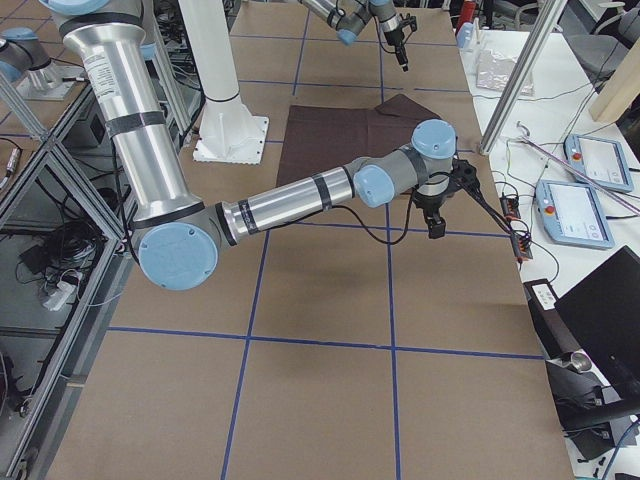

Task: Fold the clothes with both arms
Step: 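Withdraw the right gripper while moving the left gripper toward the other sleeve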

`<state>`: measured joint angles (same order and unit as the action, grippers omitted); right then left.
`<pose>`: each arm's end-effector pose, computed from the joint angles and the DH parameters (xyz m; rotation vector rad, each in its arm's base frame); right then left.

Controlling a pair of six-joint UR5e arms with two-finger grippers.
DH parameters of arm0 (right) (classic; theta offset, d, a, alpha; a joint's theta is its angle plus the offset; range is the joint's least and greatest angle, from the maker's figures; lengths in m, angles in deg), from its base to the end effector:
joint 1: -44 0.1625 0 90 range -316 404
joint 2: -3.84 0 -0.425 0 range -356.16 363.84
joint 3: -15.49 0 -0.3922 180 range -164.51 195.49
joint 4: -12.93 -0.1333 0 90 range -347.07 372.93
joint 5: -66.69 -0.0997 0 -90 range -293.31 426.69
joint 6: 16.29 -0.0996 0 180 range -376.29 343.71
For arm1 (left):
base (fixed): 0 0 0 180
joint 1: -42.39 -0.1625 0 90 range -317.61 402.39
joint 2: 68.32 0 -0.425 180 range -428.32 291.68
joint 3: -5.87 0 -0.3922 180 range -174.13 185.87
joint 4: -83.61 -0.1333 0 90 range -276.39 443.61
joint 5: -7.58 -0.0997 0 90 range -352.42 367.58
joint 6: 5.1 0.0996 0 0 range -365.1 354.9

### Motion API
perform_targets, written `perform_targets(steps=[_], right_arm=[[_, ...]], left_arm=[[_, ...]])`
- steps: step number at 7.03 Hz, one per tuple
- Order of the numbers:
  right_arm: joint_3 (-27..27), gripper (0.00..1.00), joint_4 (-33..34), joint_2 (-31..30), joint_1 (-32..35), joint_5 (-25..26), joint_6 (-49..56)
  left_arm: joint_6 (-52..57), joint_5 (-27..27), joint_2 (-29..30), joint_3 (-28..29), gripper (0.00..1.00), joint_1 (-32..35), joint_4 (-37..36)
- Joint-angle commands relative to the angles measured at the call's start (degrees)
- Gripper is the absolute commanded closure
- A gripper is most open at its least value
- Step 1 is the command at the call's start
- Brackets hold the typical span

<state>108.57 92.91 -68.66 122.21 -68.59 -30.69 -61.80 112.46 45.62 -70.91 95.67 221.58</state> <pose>-0.0647 -0.6162 0.4395 0.3177 -0.8649 -0.1686 0.3273 -0.6190 0.4428 0.5265 0.9041 -0.1834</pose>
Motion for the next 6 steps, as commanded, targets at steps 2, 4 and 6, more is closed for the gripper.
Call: perform_targets(steps=[2,4,6], right_arm=[[0.0,0.00,0.0,-0.1,0.0,0.0,-0.1],[0.0,0.00,0.0,-0.3,0.0,0.1,-0.1],[-0.4,0.00,0.0,-0.2,0.0,0.2,0.3]], left_arm=[[-5.0,-4.2,2.2,3.9,0.33,-4.3,1.2],[-6.7,-6.7,5.3,7.5,0.33,-6.4,1.3],[-6.6,-7.8,5.9,8.3,0.35,-7.5,1.2]])
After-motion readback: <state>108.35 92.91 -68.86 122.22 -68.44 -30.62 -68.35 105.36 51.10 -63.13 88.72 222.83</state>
